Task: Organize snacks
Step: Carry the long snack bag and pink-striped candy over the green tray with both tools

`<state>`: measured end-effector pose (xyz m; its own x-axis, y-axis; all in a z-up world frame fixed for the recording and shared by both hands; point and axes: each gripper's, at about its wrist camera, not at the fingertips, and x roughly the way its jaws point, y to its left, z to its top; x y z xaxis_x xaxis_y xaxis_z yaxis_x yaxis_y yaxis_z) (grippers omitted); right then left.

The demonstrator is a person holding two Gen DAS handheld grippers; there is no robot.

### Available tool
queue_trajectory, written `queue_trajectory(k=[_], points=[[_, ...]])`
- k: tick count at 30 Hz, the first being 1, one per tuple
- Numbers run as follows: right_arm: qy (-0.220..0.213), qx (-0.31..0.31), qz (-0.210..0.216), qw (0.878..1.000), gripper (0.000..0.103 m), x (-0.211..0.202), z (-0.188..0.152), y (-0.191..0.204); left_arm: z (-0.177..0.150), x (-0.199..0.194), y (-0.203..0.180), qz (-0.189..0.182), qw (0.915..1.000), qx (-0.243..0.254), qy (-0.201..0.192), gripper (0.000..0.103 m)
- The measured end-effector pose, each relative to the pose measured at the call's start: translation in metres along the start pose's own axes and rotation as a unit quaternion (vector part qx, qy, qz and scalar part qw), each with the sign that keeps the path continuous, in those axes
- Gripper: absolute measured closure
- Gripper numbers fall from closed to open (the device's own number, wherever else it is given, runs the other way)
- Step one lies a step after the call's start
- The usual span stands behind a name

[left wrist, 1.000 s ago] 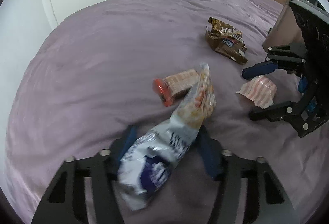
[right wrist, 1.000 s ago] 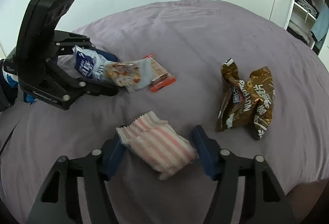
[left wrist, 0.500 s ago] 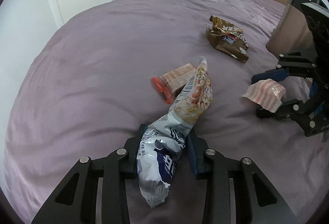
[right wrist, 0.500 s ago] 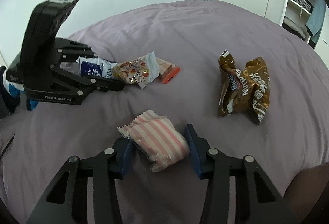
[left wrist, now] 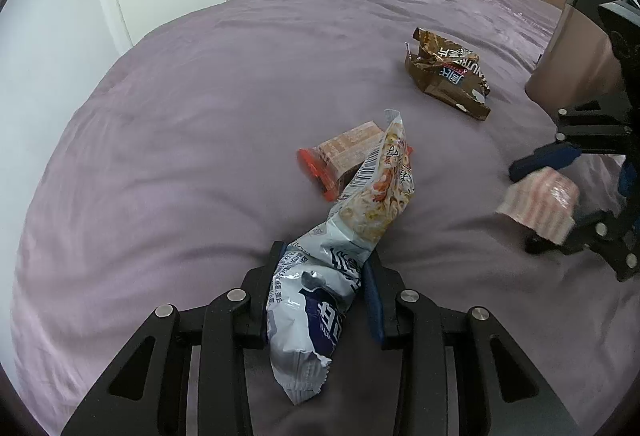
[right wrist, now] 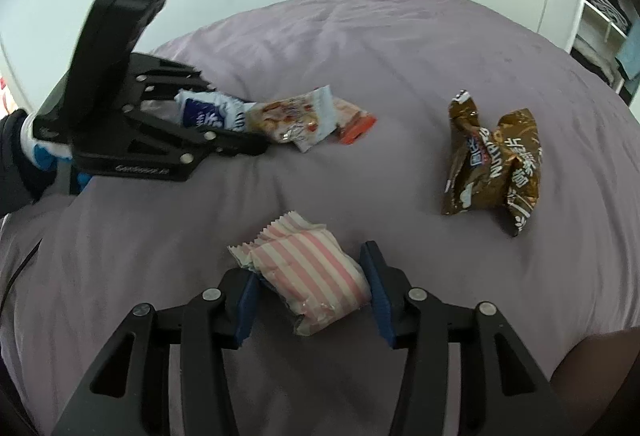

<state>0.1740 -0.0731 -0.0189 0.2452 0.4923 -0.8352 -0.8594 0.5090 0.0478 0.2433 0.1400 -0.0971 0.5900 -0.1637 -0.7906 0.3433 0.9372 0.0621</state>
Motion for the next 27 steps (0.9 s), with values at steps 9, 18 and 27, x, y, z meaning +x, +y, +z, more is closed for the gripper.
queue_trajectory(k=[9, 18, 27], points=[[0.043, -0.052, 0.013, 0.998, 0.043, -0.006, -0.005, 0.023, 0.003, 0.003, -0.007, 0.011, 0.9999, 0.006, 0.009, 0.072], [0.049, -0.071, -0.006, 0.996, 0.103, -0.013, -0.013, 0.028, 0.013, 0.004, -0.012, 0.023, 0.9988, -0.028, 0.032, 0.073], [0.027, -0.014, -0.017, 0.999, 0.103, -0.02, -0.024, 0.024, 0.012, -0.003, -0.008, 0.028, 0.9938, -0.102, 0.034, 0.076]])
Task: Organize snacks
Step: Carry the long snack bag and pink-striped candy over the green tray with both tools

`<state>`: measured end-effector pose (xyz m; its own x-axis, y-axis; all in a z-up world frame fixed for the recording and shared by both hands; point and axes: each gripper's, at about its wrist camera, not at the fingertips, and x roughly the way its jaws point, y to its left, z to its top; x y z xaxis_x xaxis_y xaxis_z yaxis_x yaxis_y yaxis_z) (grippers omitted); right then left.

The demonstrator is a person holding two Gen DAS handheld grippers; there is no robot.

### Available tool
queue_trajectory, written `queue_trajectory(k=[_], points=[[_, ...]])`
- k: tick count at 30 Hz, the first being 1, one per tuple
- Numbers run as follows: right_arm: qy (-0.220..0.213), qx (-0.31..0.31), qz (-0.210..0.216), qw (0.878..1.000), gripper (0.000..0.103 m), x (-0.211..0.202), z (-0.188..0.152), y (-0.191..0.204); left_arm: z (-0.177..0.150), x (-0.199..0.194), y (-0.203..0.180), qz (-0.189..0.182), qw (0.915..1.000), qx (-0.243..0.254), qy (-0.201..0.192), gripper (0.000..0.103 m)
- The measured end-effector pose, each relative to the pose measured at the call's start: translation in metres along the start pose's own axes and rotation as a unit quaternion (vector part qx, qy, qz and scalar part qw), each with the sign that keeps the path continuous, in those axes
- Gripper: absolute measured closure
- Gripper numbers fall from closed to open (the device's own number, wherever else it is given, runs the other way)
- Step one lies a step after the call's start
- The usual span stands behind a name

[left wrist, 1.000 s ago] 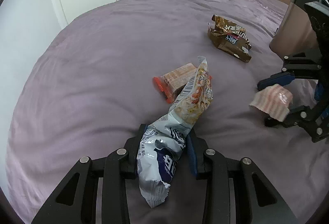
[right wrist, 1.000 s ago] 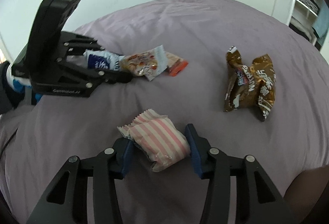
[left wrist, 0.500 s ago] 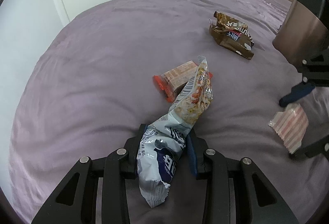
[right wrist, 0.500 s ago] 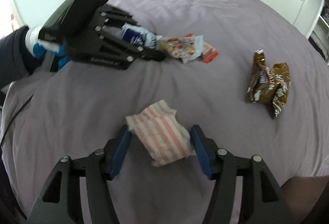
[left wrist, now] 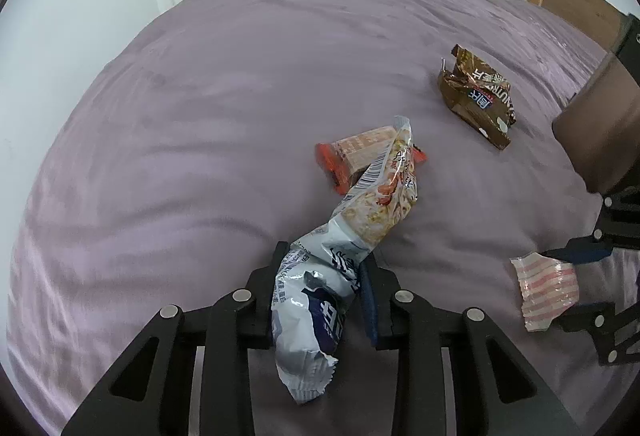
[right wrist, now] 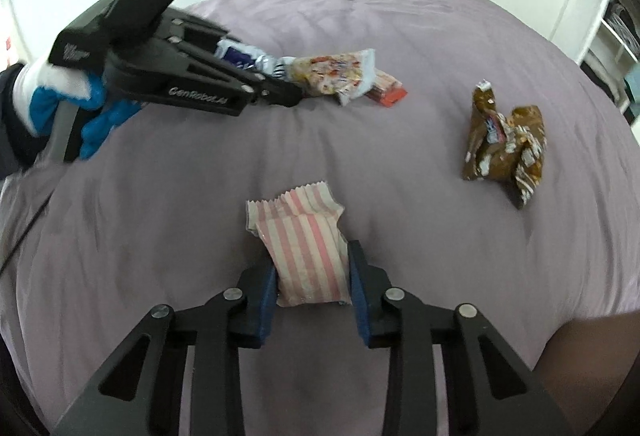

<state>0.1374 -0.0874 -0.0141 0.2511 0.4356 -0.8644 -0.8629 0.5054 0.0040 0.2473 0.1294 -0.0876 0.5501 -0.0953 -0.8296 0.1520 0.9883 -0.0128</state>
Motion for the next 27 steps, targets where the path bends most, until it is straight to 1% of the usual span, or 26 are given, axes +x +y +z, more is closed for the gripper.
queue_trajectory(k=[6, 8, 14, 16, 21, 27], points=[[-0.021, 0.036, 0.002, 0.999, 0.103, -0.017, -0.008, -0.008, -0.009, -0.015, -0.004, -0.002, 0.9998, -0.022, -0.002, 0.076], [-0.027, 0.043, 0.003, 0.999, 0.103, -0.023, -0.011, -0.008, -0.014, -0.022, -0.004, 0.001, 0.9995, -0.03, -0.007, 0.076], [-0.049, 0.066, 0.008, 0.997, 0.103, -0.049, -0.023, -0.002, -0.027, -0.051, -0.006, -0.009, 0.9982, -0.053, -0.027, 0.076], [-0.056, 0.069, 0.009, 0.996, 0.103, -0.054, -0.023, 0.001, -0.032, -0.066, -0.011, -0.013, 0.9977, -0.053, -0.039, 0.076], [-0.069, 0.079, 0.014, 0.994, 0.103, -0.08, -0.036, 0.014, -0.041, -0.1, -0.031, -0.02, 0.9971, -0.049, -0.054, 0.076], [-0.08, 0.094, 0.013, 0.992, 0.103, -0.113, -0.054, 0.03, -0.055, -0.134, -0.071, -0.031, 0.998, -0.023, -0.05, 0.076]])
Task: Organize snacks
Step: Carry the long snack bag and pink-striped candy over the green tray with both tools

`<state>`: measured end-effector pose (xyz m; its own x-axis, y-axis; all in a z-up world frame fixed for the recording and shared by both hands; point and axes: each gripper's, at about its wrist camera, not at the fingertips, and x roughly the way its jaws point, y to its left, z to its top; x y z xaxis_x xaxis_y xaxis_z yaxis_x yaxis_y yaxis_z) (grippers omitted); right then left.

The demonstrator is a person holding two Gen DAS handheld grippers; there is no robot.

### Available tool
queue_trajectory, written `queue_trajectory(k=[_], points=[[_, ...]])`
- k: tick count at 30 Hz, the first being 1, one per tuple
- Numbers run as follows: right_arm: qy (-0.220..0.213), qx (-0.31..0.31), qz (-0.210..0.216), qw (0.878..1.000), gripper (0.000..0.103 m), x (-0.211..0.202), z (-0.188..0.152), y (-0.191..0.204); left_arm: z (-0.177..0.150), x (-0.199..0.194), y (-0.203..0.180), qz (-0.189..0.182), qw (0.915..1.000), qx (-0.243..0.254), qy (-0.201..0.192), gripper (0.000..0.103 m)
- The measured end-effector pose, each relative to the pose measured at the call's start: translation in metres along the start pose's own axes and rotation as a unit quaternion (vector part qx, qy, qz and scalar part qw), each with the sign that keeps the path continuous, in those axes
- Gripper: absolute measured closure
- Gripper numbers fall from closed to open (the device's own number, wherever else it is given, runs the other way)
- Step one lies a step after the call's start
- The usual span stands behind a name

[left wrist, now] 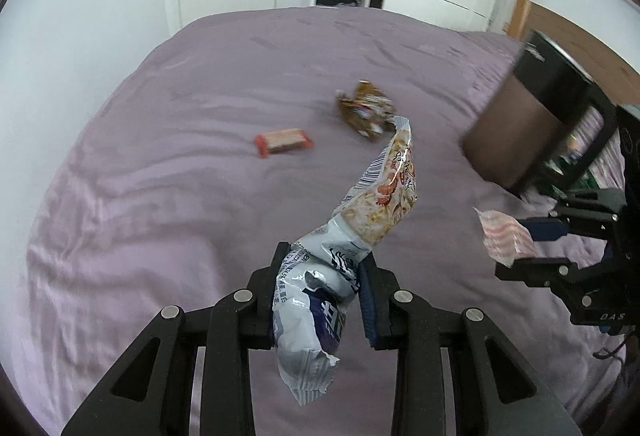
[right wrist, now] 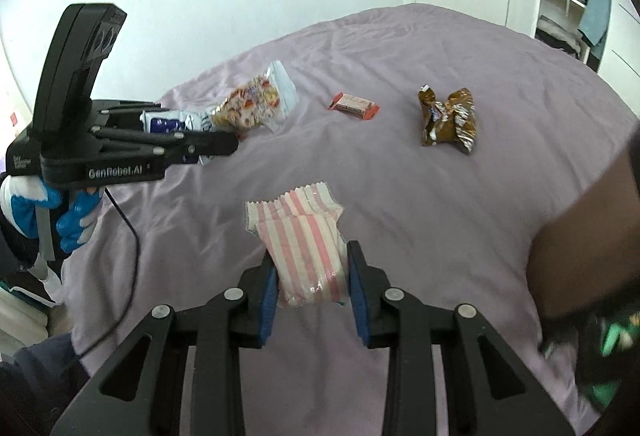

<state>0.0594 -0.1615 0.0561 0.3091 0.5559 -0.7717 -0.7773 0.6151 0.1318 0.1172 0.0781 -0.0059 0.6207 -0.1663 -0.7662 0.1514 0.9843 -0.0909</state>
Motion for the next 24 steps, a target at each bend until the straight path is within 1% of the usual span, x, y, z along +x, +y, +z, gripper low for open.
queue_trajectory(k=[4, 10, 18, 24], points=[[-0.012, 0.014, -0.009, 1.0, 0.103, -0.034, -0.021, 0.004, -0.009, -0.02, -0.032, -0.021, 0.9997, 0.006, 0.006, 0.076], [-0.023, 0.044, -0.04, 0.998, 0.103, -0.083, -0.063, -0.006, -0.021, -0.041, -0.092, -0.056, 0.9979, 0.028, 0.018, 0.076], [-0.035, 0.091, -0.097, 0.991, 0.103, -0.135, -0.109, -0.035, -0.023, -0.057, -0.176, -0.095, 0.9925, 0.073, 0.026, 0.076], [-0.054, 0.118, -0.143, 0.981, 0.103, -0.178, -0.14, -0.065, -0.019, -0.053, -0.233, -0.115, 0.9864, 0.111, 0.039, 0.076]])
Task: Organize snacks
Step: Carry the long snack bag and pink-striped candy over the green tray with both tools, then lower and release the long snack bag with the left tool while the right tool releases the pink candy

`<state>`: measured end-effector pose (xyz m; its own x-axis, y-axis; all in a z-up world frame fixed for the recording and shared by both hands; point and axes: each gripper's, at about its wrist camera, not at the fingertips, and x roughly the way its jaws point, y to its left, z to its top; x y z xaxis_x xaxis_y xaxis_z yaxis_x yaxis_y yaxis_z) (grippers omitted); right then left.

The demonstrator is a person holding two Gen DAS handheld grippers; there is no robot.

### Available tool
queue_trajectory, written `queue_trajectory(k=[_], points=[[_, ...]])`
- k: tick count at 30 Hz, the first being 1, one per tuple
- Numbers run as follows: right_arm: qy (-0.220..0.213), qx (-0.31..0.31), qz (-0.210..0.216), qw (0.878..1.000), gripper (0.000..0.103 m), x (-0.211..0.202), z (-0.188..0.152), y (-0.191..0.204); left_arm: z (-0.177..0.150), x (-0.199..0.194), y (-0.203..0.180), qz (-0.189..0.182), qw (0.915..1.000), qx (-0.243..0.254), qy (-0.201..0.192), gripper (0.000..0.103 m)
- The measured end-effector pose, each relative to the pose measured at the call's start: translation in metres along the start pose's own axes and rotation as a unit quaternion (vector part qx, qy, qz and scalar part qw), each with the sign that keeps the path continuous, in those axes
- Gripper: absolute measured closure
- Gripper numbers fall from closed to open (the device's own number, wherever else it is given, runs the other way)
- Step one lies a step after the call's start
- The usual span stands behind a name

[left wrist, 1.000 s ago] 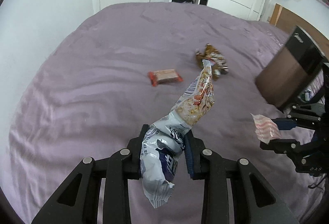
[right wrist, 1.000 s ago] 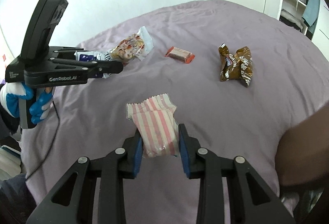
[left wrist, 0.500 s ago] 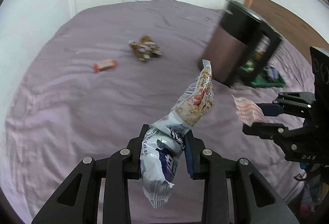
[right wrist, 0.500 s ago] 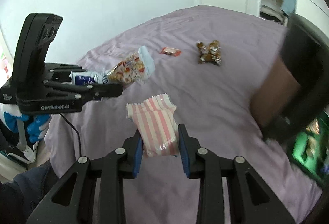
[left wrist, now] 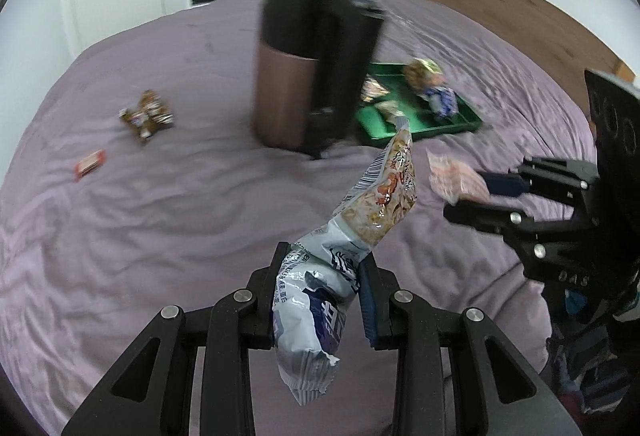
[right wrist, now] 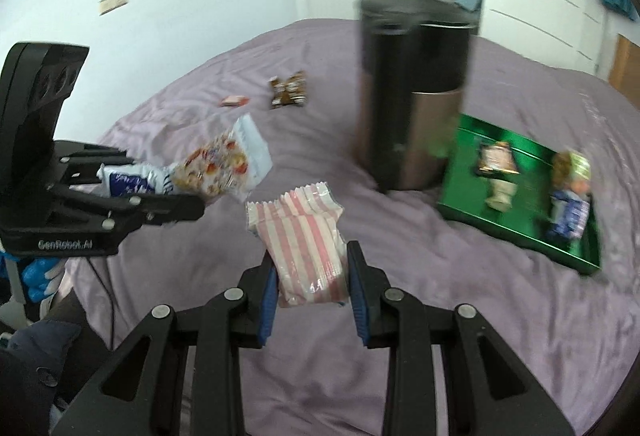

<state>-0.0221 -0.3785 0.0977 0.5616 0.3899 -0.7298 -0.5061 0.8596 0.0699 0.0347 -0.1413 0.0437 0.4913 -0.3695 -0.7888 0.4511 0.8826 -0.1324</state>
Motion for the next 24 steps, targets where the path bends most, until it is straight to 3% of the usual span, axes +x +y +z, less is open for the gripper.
queue_trajectory(k=[13, 24], points=[[-0.027, 0.035, -0.094, 0.995, 0.103, -0.037, -0.01, -0.108, 0.051, 0.053, -0.086, -0.033, 0.9984, 0.045, 0.008, 0.076], [-0.027, 0.061, -0.119, 0.991, 0.103, -0.031, -0.015, -0.179, 0.093, 0.11, -0.134, -0.047, 0.9981, 0.038, 0.012, 0.076]])
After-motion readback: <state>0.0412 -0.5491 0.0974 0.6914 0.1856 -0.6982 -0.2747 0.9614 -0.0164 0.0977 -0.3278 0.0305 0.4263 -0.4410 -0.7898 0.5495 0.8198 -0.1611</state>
